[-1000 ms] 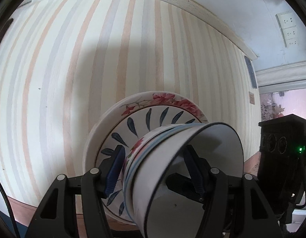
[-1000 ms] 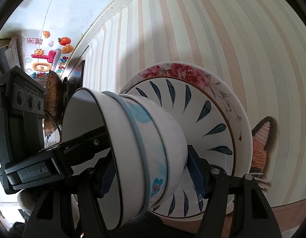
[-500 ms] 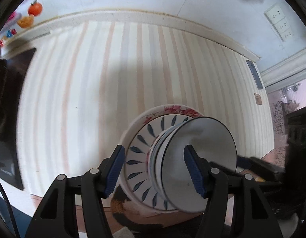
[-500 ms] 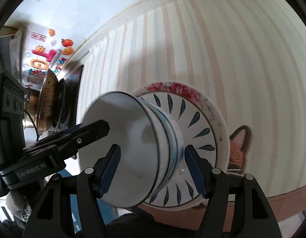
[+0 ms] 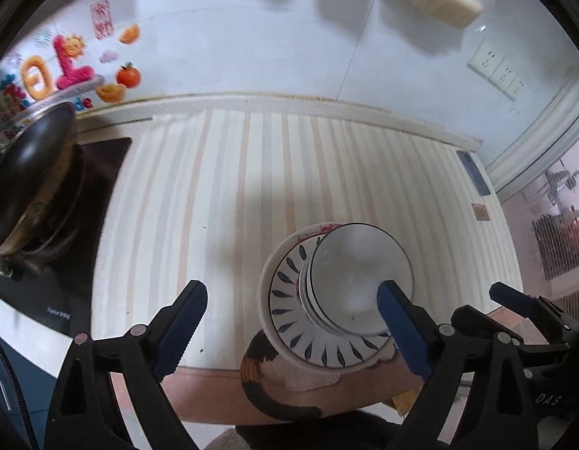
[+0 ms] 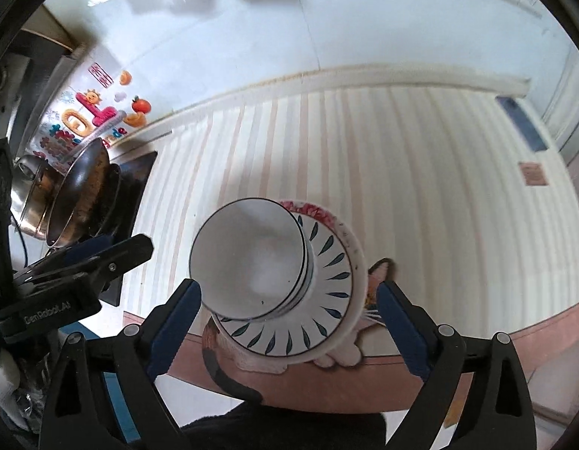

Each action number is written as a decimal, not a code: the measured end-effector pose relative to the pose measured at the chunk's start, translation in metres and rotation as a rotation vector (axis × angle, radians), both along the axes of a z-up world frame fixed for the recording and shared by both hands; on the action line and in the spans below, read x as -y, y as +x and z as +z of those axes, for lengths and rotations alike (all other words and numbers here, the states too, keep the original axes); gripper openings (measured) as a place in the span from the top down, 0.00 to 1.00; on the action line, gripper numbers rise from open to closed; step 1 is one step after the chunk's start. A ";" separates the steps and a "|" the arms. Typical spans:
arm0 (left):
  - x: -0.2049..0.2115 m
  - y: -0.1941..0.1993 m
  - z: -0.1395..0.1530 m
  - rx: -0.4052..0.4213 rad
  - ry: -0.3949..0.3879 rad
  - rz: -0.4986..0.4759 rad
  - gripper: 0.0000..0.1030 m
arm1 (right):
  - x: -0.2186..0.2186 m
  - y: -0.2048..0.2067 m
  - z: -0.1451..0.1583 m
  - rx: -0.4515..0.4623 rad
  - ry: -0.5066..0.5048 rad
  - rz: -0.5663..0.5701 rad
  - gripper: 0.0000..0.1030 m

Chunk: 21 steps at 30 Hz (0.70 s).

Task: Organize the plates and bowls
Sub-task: 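Open both grippers and pull them back from the bowls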

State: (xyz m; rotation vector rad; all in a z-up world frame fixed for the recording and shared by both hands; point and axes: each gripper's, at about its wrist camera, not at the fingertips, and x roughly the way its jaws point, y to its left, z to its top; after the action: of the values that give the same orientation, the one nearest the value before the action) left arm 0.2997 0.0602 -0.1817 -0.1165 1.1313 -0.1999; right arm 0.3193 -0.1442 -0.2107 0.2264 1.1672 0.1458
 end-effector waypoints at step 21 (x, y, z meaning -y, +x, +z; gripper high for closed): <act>0.000 -0.187 0.113 0.276 0.073 0.168 0.00 | -0.002 -0.186 0.137 0.318 -0.080 0.072 0.04</act>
State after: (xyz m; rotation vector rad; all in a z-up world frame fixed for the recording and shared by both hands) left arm 0.1129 0.0600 -0.0691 -0.1150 0.8478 -0.0233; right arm 0.1336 -0.1419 -0.0740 0.0856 0.8625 0.1909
